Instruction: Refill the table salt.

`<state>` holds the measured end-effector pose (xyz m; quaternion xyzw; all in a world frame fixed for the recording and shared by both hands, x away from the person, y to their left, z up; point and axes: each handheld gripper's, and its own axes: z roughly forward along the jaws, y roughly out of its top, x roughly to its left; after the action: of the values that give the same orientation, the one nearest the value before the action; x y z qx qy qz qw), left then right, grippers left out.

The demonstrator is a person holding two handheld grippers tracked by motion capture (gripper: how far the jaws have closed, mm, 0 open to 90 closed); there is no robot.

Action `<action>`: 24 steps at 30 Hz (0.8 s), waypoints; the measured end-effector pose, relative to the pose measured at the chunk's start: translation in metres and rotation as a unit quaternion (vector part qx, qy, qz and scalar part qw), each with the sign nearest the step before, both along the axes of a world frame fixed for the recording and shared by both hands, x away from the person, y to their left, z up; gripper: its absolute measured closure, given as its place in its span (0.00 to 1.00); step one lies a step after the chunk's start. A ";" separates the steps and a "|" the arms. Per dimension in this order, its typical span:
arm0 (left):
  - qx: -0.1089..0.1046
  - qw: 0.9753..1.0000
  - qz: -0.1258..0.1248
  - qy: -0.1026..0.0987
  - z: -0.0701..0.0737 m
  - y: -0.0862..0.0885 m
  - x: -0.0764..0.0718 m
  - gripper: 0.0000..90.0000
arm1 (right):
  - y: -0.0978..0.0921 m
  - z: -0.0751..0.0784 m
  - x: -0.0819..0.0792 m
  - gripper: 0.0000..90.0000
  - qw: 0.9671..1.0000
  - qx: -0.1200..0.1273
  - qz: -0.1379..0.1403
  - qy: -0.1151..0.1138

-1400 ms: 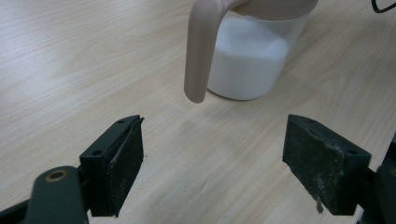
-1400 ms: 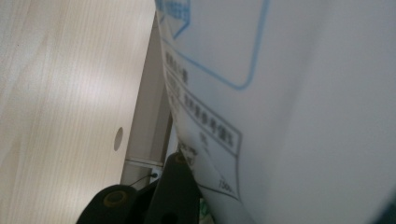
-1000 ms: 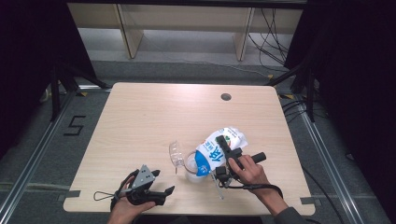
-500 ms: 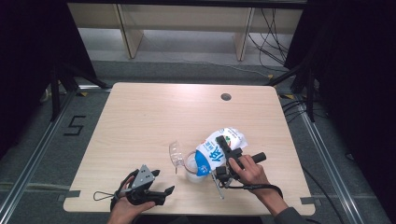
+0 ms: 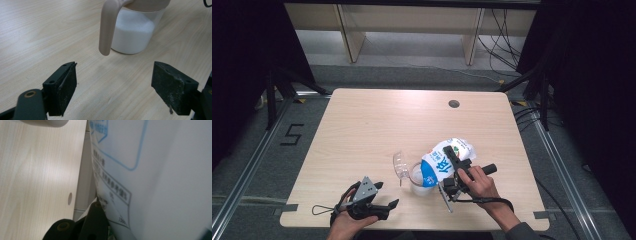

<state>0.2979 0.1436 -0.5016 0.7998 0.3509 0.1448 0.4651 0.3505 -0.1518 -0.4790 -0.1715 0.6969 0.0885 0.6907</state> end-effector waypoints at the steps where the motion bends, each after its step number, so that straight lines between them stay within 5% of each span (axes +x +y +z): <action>1: 0.000 1.000 0.002 0.001 0.000 0.000 0.000 0.22 | -0.001 -0.003 -0.003 0.94 0.999 0.031 -0.020 0.013; 6: 0.000 1.000 0.001 0.000 0.000 0.000 0.000 0.22 | -0.001 0.001 -0.003 0.95 1.000 0.015 -0.008 0.009; 12: 0.000 1.000 0.001 0.000 0.000 0.000 0.000 0.22 | -0.002 0.000 -0.004 0.96 0.999 0.028 -0.015 0.016; 13: 0.000 1.000 0.001 0.000 0.000 0.000 0.000 0.22 | 0.000 0.006 -0.002 0.96 1.000 -0.008 0.004 0.000; 14: 0.003 1.000 0.001 0.001 0.000 0.000 0.000 0.22 | -0.002 0.001 -0.002 0.96 1.000 0.025 -0.002 0.018; 17: 0.003 1.000 0.000 0.000 0.000 0.000 0.000 0.22 | -0.003 0.000 -0.003 0.97 0.998 0.045 -0.018 0.031; 20: 0.000 1.000 0.001 0.000 0.000 0.000 0.000 0.22 | -0.003 0.004 -0.003 0.97 0.999 0.032 -0.009 0.026; 24: 0.003 1.000 -0.001 0.000 0.000 0.000 0.000 0.22 | -0.004 0.004 -0.004 0.97 0.996 0.069 -0.016 0.052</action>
<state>0.2977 0.1437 -0.5012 0.8015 0.3498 0.1459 0.4625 0.3462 -0.1563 -0.4747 -0.1071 0.7265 0.1341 0.6654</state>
